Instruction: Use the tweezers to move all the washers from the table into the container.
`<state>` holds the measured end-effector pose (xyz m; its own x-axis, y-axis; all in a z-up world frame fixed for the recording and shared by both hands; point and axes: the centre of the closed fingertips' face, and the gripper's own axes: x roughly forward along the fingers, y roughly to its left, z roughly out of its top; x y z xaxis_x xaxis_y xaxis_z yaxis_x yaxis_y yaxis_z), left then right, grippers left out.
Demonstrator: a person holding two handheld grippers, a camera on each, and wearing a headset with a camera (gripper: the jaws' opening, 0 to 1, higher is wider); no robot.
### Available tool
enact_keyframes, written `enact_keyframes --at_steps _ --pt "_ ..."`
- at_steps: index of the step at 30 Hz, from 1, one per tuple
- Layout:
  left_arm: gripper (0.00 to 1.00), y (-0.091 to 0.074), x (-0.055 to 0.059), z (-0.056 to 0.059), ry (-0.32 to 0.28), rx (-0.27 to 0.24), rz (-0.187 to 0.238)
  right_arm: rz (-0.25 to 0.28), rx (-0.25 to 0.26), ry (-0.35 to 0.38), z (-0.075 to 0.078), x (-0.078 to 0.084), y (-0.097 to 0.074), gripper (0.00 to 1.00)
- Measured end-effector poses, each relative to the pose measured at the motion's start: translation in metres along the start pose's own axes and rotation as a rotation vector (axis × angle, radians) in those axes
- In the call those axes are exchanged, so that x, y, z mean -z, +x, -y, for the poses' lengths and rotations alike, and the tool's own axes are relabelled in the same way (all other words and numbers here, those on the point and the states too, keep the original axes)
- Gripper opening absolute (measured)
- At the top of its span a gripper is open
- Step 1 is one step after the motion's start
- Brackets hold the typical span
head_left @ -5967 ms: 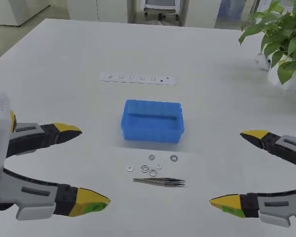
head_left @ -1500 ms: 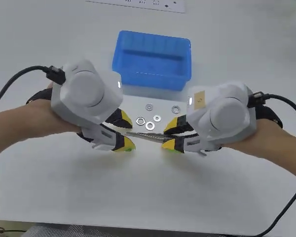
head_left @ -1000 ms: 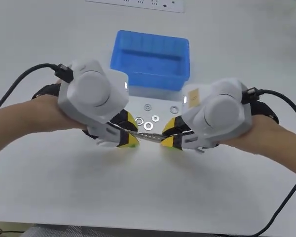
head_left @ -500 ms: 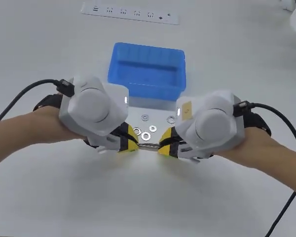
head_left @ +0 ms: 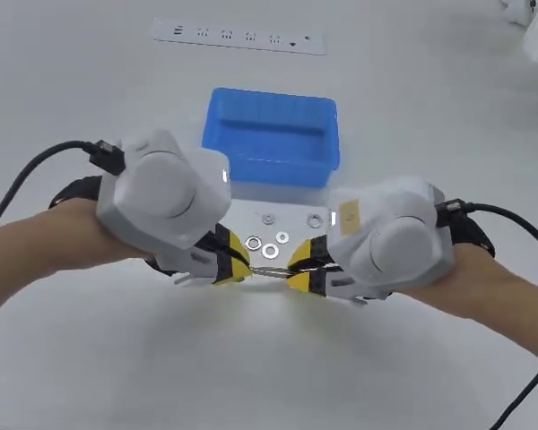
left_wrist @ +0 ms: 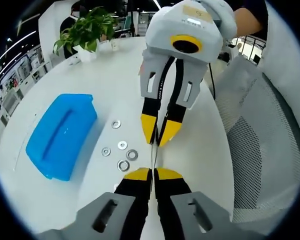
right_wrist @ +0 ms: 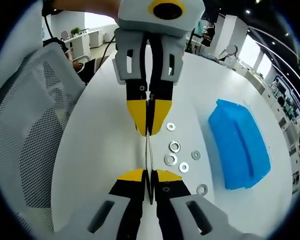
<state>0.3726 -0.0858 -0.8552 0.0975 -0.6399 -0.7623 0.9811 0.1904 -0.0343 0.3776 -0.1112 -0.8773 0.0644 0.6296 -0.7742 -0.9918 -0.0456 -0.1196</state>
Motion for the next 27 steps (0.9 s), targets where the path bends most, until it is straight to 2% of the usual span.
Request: enact_keyframes --at_steps 4,8,13,17,20,22,27 --pt "0.06 -0.011 -0.005 0.000 0.001 -0.004 0.008 0.038 0.016 -0.001 0.000 -0.008 -0.001 0.08" --pt "0.06 -0.023 -0.015 0.002 0.013 -0.013 0.019 0.076 0.045 -0.021 0.003 -0.016 -0.001 0.08" --pt "0.06 -0.034 -0.031 0.004 0.031 -0.025 0.039 0.150 0.078 0.007 0.006 -0.027 -0.001 0.08" --pt "0.06 -0.035 -0.037 0.004 0.043 -0.030 0.046 0.175 0.092 0.020 0.006 -0.028 -0.003 0.08" --pt "0.06 -0.035 -0.052 0.008 0.049 -0.023 0.083 0.213 0.097 0.042 0.004 -0.030 -0.008 0.08" --pt "0.06 -0.033 -0.059 0.009 0.061 -0.019 0.089 0.228 0.103 0.058 0.004 -0.029 -0.009 0.08" --pt "0.06 -0.026 -0.068 0.007 0.050 -0.010 0.131 0.260 0.118 0.106 0.006 -0.026 -0.013 0.08"
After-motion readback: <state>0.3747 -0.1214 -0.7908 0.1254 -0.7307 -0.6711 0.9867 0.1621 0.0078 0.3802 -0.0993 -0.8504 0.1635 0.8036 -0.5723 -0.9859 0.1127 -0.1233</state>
